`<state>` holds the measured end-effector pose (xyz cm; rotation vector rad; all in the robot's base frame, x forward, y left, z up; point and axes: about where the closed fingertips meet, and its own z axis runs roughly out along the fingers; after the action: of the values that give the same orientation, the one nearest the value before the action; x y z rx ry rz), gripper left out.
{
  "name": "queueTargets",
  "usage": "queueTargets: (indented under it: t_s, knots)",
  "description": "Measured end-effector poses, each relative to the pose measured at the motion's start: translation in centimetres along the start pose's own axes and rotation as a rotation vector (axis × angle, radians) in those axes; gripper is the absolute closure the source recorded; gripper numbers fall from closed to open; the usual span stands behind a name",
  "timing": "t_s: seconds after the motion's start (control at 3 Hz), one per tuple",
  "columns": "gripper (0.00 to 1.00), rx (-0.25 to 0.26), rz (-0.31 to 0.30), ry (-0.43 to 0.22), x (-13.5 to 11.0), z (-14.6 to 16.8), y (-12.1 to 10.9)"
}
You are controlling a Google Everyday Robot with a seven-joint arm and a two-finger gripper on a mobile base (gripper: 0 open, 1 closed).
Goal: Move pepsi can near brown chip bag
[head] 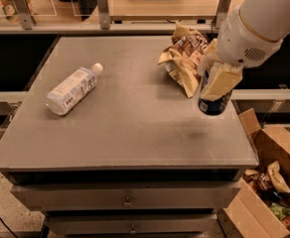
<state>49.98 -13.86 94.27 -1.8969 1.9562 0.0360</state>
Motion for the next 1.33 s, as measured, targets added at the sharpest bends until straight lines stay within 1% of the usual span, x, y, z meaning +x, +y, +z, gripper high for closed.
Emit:
queueTargets:
  t_s: [0.33, 0.67, 1.0, 1.33]
  knots:
    - [1.00, 0.044, -0.006, 0.012, -0.1, -0.3, -3.8]
    - [1.00, 0.052, -0.011, 0.006, -0.2, 0.7, -7.2]
    - [0.81, 0.031, 0.005, -0.006, 0.1, 2.7, -9.6]
    - [0.59, 0.007, 0.031, -0.006, 1.4, 4.5, -10.6]
